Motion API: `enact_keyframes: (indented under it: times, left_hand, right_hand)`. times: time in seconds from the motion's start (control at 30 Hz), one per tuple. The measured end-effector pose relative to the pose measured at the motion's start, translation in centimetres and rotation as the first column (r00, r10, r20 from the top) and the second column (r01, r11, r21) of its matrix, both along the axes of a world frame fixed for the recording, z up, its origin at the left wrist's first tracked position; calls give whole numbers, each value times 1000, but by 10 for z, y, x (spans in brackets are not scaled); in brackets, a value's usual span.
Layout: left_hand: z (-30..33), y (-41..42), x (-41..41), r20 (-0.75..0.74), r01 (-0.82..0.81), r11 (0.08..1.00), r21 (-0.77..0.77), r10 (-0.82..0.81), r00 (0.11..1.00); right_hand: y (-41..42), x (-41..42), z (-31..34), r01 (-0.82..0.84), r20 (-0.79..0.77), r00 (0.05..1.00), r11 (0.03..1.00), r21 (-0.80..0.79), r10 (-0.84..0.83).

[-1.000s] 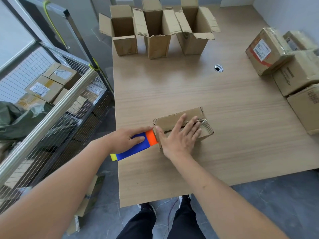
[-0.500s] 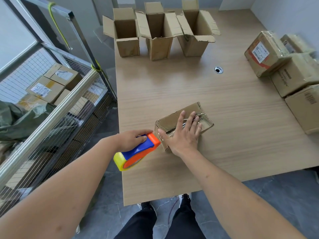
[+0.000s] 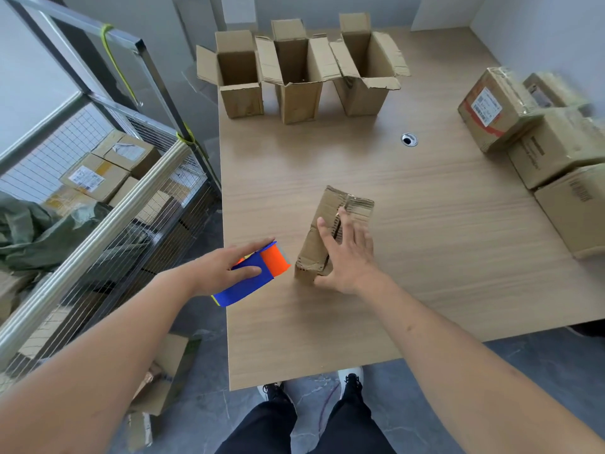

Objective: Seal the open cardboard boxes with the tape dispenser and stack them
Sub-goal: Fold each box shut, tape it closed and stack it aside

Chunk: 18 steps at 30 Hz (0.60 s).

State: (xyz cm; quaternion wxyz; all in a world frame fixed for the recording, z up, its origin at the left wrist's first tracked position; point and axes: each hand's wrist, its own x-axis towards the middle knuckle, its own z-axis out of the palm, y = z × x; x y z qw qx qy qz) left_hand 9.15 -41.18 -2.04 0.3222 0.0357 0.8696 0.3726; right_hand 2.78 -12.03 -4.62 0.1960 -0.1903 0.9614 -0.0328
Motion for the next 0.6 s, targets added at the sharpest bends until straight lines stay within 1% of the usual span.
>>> enact_keyframes:
  times: [0.13,0.2,0.33,0.47,0.53,0.6]
  left_hand:
    - [11,9,7,-87,1,1000,-3,-1,996]
    - [15,17,11,-116,-13,1000,-4,13,993]
    - [22,32,22,-150,-29,1000,-5,28,988]
    - [25,46,36,-198,-61,998,9,62,978]
    - [26,52,42,-221,-78,997,19,80,972]
    - [28,58,47,-250,-95,995,34,101,963]
  right_hand:
    - [17,-2,9,-189,51,981,982,-9,189]
    - [22,-1,10,-252,63,966,968,-3,251]
    - [22,3,4,-228,103,969,974,7,226]
    - [22,3,-1,-242,112,965,970,23,238]
    - [25,0,2,-240,138,960,970,-35,242]
    - [30,-1,9,-233,136,958,961,-149,254]
